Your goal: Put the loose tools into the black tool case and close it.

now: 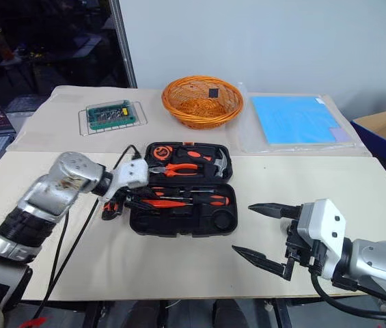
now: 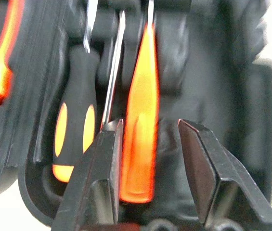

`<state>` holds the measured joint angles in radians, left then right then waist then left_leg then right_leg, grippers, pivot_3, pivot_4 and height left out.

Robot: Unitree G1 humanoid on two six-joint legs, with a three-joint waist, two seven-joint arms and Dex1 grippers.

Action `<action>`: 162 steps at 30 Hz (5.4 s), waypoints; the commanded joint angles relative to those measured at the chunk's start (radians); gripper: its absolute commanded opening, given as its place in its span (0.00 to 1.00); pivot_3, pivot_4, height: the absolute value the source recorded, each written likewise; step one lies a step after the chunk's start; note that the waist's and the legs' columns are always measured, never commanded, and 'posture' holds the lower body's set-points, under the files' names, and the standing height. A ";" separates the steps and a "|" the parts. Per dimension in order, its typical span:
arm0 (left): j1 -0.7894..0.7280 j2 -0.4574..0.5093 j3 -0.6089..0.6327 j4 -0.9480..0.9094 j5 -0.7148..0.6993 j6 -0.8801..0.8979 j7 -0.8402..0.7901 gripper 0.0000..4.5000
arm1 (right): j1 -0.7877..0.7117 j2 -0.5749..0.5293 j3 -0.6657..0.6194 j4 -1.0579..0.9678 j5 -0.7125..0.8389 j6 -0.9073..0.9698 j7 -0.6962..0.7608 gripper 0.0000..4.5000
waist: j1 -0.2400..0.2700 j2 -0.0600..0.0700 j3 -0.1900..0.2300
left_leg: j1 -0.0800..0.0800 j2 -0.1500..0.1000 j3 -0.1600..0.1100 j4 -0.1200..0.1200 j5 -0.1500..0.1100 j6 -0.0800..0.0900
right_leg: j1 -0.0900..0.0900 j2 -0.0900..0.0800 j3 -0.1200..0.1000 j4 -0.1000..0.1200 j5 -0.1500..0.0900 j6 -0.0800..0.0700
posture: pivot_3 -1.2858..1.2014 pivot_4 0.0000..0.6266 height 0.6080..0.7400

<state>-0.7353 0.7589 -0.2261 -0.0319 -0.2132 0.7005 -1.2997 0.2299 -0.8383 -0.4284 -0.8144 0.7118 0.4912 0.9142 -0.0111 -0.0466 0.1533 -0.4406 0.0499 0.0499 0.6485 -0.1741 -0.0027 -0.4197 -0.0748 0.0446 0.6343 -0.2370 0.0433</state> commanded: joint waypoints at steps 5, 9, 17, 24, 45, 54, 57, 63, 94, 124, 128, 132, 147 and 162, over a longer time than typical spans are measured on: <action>0.194 -0.130 0.187 -0.147 -0.117 0.013 0.225 0.01 | -0.054 0.003 0.047 0.023 -0.018 -0.038 -0.006 1.00 | 0.004 0.001 -0.001 | 0.001 -0.001 0.000 0.001 0.000 0.000 | 0.002 -0.001 0.000 0.001 0.000 0.001 | 0.52 0.24 1.00; 0.307 -0.197 0.140 -0.154 -0.050 -0.069 0.343 0.01 | -0.062 0.007 0.058 0.028 -0.025 -0.039 -0.009 1.00 | 0.009 0.001 -0.001 | 0.001 -0.001 0.000 0.003 0.000 0.000 | 0.002 -0.001 0.000 0.004 0.000 0.000 | 0.52 0.24 1.00; 0.423 -0.190 -0.047 -0.049 0.114 -0.148 0.423 0.01 | -0.028 0.004 0.034 0.000 -0.008 -0.017 -0.020 1.00 | 0.022 0.005 -0.005 | 0.011 -0.001 0.000 0.005 0.000 0.000 | 0.011 -0.002 0.000 0.006 -0.003 -0.003 | 0.52 0.24 1.00; 0.406 -0.264 0.102 -0.141 -0.091 -0.115 0.390 0.01 | 0.031 0.020 -0.012 -0.036 0.015 -0.003 -0.063 1.00 | 0.014 0.010 -0.009 | 0.028 0.000 0.002 -0.001 -0.004 -0.005 | 0.025 -0.003 0.000 0.004 -0.011 -0.004 | 0.52 0.24 1.00; 0.345 -0.323 -0.030 -0.028 0.045 -0.092 0.601 0.01 | 0.246 0.046 -0.227 -0.102 0.087 0.050 -0.149 1.00 | 0.022 0.007 -0.007 | 0.018 -0.001 0.000 -0.003 -0.001 0.000 | 0.019 -0.002 0.000 -0.002 -0.011 -0.003 | 0.52 0.24 1.00; 0.347 -0.277 0.161 -0.150 -0.129 -0.133 0.487 0.01 | 0.270 0.059 -0.252 -0.099 0.059 0.071 -0.219 1.00 | 0.017 0.006 -0.007 | 0.015 0.000 0.001 -0.004 -0.001 0.000 | 0.015 -0.002 0.000 -0.004 -0.010 -0.004 | 0.52 0.24 1.00; 0.366 -0.280 0.278 -0.239 -0.154 -0.035 0.622 0.16 | 0.217 0.065 -0.235 -0.112 0.134 0.020 -0.172 1.00 | 0.014 0.006 -0.006 | 0.015 0.000 0.001 -0.004 -0.001 0.000 | 0.015 -0.002 0.000 -0.004 -0.010 -0.004 | 0.52 0.24 1.00; 0.460 -0.341 0.419 -0.450 -0.071 0.260 0.979 0.64 | 0.065 0.030 -0.131 -0.038 0.143 -0.025 -0.086 1.00 | 0.009 0.003 -0.004 | 0.015 -0.001 0.000 -0.004 -0.001 0.000 | 0.017 -0.003 0.000 -0.006 -0.009 -0.002 | 0.52 0.24 1.00; 0.276 -0.083 0.277 -0.349 -0.297 0.148 0.380 0.40 | -0.220 -0.078 0.007 0.187 0.067 -0.044 0.147 1.00 | 0.027 -0.001 0.001 | 0.009 -0.001 -0.001 -0.005 -0.001 0.000 | 0.011 -0.002 -0.002 -0.006 -0.004 -0.012 | 0.52 0.24 1.00; 0.038 -0.069 -0.235 0.024 0.083 -0.319 -0.142 0.40 | 0.100 -0.149 -0.311 0.119 0.068 0.001 0.235 1.00 | 0.025 0.002 0.000 | 0.007 -0.001 -0.002 -0.003 -0.002 0.002 | 0.012 -0.001 -0.001 -0.008 -0.008 -0.001 | 0.52 0.24 1.00; 0.032 -0.095 -0.239 0.005 0.100 -0.289 -0.113 0.40 | 0.084 -0.149 -0.297 0.116 0.063 0.007 0.229 1.00 | 0.026 0.002 0.000 | 0.006 -0.002 -0.002 -0.003 -0.002 0.002 | 0.012 -0.001 -0.001 -0.008 -0.006 0.003 | 0.52 0.24 1.00; 0.017 -0.122 -0.235 -0.044 0.070 -0.188 -0.109 0.40 | 0.073 -0.149 -0.286 0.115 0.059 0.009 0.223 1.00 | 0.028 0.002 0.000 | 0.006 -0.003 -0.003 -0.001 -0.002 0.002 | 0.013 -0.001 -0.001 -0.008 -0.006 0.004 | 0.52 0.24 1.00; 0.066 -0.095 -0.102 -0.169 -0.043 0.018 -0.054 0.99 | 0.092 -0.133 -0.290 0.092 0.062 0.010 0.206 1.00 | 0.020 0.002 0.000 | 0.007 -0.002 -0.005 0.000 -0.002 0.002 | 0.013 0.000 -0.001 -0.005 -0.006 0.004 | 0.52 0.24 1.00; 0.298 -0.168 -0.051 -0.155 -0.023 -0.089 0.211 0.05 | 0.081 -0.126 -0.252 0.092 0.057 0.003 0.177 1.00 | 0.022 0.002 0.000 | 0.010 -0.002 -0.005 0.001 -0.002 0.002 | 0.016 0.000 -0.001 -0.004 -0.007 0.002 | 0.52 0.24 1.00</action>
<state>-0.4548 0.5827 -0.2591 -0.1856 -0.2733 0.6529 -1.1236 0.3139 -0.9664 -0.6581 -0.7060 0.7650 0.4959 1.0978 0.0106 -0.0447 0.1534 -0.4302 0.0481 0.0452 0.6494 -0.1764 -0.0009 -0.4038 -0.0752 0.0436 0.6299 -0.2440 0.0452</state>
